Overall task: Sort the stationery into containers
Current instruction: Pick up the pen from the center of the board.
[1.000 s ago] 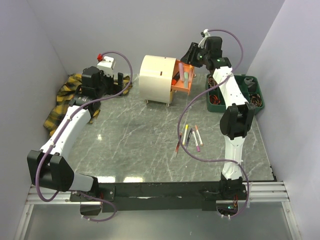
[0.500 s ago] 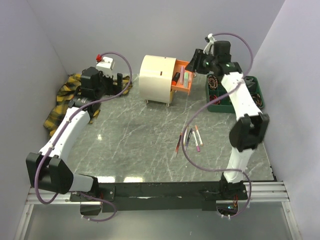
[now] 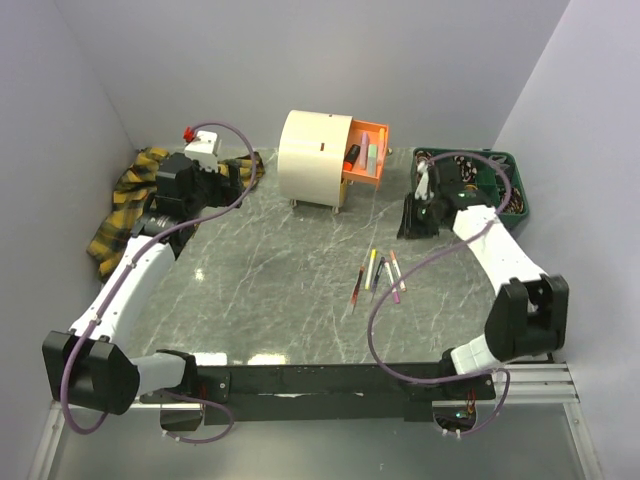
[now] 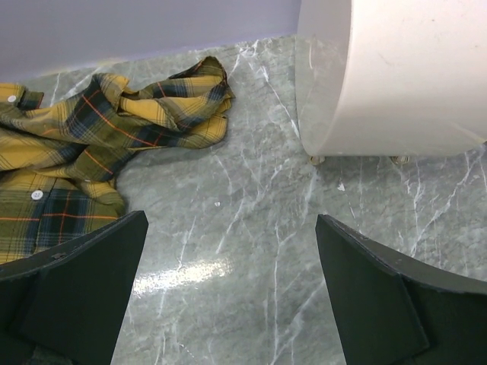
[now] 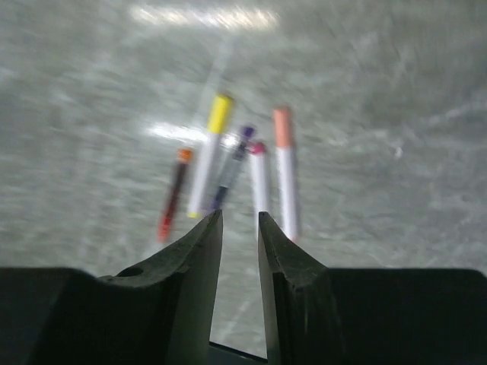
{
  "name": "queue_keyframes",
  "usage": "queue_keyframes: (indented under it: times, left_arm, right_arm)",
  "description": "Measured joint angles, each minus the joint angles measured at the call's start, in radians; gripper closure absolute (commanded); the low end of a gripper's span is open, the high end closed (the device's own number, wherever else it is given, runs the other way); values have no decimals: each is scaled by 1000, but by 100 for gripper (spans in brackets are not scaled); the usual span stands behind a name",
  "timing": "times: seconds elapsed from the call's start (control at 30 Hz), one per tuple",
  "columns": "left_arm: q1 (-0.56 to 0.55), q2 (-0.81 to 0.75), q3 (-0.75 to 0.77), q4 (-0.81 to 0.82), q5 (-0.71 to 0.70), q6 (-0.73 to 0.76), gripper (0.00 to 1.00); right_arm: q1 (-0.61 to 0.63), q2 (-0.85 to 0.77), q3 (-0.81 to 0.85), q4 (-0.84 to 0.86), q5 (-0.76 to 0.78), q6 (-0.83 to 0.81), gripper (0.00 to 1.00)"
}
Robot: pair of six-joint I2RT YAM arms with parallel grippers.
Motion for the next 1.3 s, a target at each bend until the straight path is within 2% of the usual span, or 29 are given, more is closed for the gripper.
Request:
queue_keyframes:
  times: [0.23, 0.4, 0.6, 1.0, 1.1, 1.13, 1.2, 1.3]
  left_arm:
    - [3, -29, -28, -4, 0, -4, 1]
    - [13, -42, -49, -6, 2, -17, 1]
    - [17, -53, -61, -19, 2, -18, 1]
    - [24, -81, -87, -19, -3, -18, 1]
    - [39, -81, -89, -19, -3, -18, 1]
    - [43, -81, -90, -19, -3, -19, 1]
    - [51, -81, -91, -19, -3, -19, 1]
    - [59, -81, -91, -19, 0, -21, 0]
  right_arm:
    - [13, 88, -66, -16, 117, -116, 67]
    - [39, 131, -63, 10, 143, -179, 62]
    - [71, 230, -59, 27, 143, -193, 59]
    - [82, 343, -60, 42, 159, -193, 61]
    - [86, 368, -50, 39, 163, -194, 67]
    - [88, 370, -48, 43, 163, -195, 76]
    - [93, 375, -44, 42, 172, -201, 89]
    - [95, 375, -44, 42, 178, -202, 100]
